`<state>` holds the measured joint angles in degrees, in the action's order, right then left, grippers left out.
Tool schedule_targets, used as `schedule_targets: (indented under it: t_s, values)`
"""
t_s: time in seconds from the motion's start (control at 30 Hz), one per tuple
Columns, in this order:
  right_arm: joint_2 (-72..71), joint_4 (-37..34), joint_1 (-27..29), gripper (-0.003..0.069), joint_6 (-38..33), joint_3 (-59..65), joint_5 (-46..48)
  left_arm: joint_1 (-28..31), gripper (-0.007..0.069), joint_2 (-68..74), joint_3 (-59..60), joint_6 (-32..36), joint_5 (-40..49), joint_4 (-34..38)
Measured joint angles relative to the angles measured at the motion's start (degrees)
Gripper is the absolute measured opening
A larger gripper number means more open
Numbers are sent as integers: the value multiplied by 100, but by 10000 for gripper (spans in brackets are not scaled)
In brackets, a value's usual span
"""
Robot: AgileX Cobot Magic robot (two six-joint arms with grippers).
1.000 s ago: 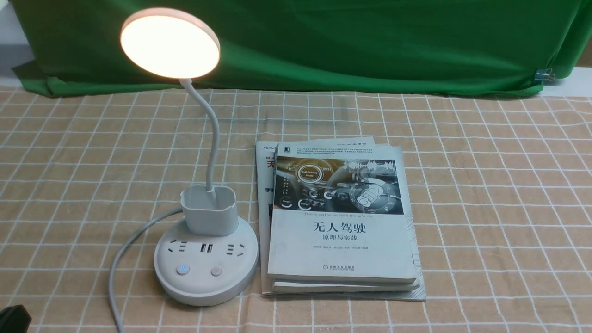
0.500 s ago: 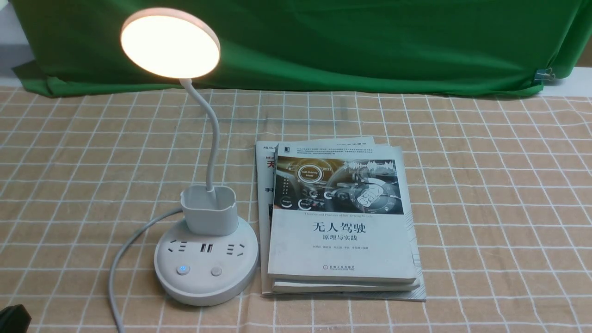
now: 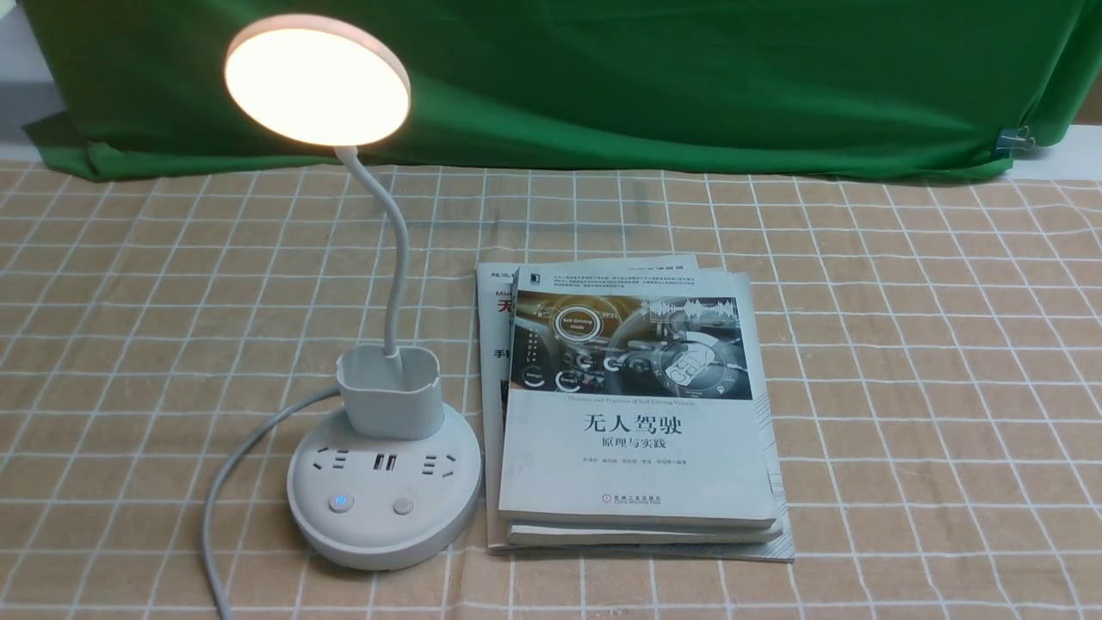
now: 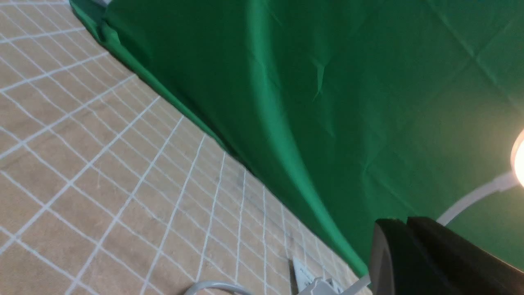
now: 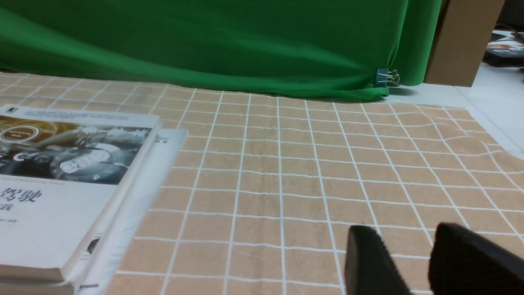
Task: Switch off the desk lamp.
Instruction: Use the left arm to press the button switch on the lamp holder
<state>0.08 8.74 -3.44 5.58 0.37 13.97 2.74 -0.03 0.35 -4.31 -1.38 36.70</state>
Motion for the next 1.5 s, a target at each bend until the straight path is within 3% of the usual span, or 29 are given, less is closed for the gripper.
schedule_targets:
  t_s: [0.13,0.37,0.63,0.8,0.93,1.1,1.23,1.5]
  values:
    - [0,0,0,241,0,0,0,0,17,0,-62,-54,469,55]
    - [0,0,0,241,0,0,0,0,17,1184,-1674,-59,2552,-499]
    - [0,0,0,242,0,0,0,0,17,4397,-3241,1395,4909,-1087]
    - [0,0,0,242,0,0,6,-57,4,6086,-3966,1843,5403,-1181]
    - [0,0,0,242,0,0,1,-473,-7,6874,-4454,1852,5495,-1375]
    - [0,0,0,242,0,0,1,-1892,-8,7849,-5386,1181,5682,-2301]
    - [0,0,0,242,0,0,1,-2560,-8,8485,-5952,1100,5822,-2493]
    - [0,0,0,242,0,0,1,-2723,-8,9305,-6520,1196,5738,-2556]
